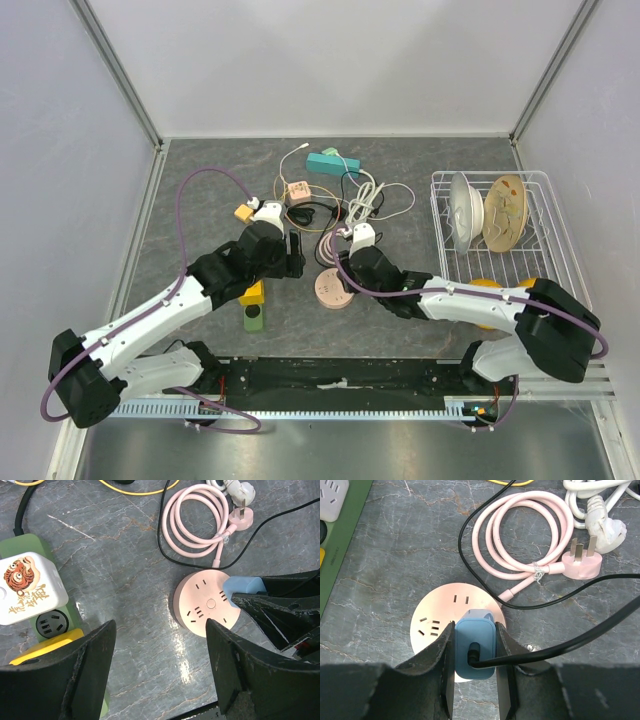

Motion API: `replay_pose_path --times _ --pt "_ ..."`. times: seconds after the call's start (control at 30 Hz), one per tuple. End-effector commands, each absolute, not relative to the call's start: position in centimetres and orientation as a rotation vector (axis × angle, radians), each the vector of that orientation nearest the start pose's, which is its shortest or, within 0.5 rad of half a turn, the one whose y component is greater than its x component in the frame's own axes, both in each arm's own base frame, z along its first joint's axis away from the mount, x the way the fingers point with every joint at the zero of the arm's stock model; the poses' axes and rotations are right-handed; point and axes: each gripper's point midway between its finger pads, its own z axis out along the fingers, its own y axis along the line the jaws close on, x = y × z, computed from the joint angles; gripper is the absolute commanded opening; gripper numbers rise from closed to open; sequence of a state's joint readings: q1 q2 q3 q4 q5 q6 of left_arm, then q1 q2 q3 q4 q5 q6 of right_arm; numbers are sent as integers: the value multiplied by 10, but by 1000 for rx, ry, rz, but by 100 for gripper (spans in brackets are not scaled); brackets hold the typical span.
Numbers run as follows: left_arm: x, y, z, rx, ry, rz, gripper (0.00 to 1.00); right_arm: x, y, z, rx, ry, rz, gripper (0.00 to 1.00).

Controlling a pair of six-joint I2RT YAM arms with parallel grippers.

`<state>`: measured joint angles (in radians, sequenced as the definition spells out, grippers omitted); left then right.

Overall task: Insert the plug
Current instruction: Insert the plug into the socket.

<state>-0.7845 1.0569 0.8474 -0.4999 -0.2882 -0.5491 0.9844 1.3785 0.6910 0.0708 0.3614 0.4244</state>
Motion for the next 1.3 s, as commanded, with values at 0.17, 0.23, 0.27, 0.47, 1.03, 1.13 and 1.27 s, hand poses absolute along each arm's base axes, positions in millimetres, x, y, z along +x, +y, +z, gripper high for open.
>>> replay_pose_path --times 0.17,0.23,0.27,0.47,1.03,1.13,1.27 --pt "243 -188 167 58 2237 -365 79 247 300 92 -395 2166 435 0" --pt "242 -187 166 58 2239 -362 79 246 299 88 -403 2184 426 0" --pt "242 -187 165 58 2240 -359 79 246 298 87 -400 2187 421 0" --pt "243 -186 165 59 2235 -361 79 245 293 84 -411 2210 379 0" --pt "246 -189 161 73 2239 -362 79 252 296 107 -440 2194 339 0" --pt "247 -190 160 76 2241 -361 79 250 293 98 -440 2213 332 0" --pt "248 -189 160 75 2239 -359 79 248 293 90 -433 2222 343 0"
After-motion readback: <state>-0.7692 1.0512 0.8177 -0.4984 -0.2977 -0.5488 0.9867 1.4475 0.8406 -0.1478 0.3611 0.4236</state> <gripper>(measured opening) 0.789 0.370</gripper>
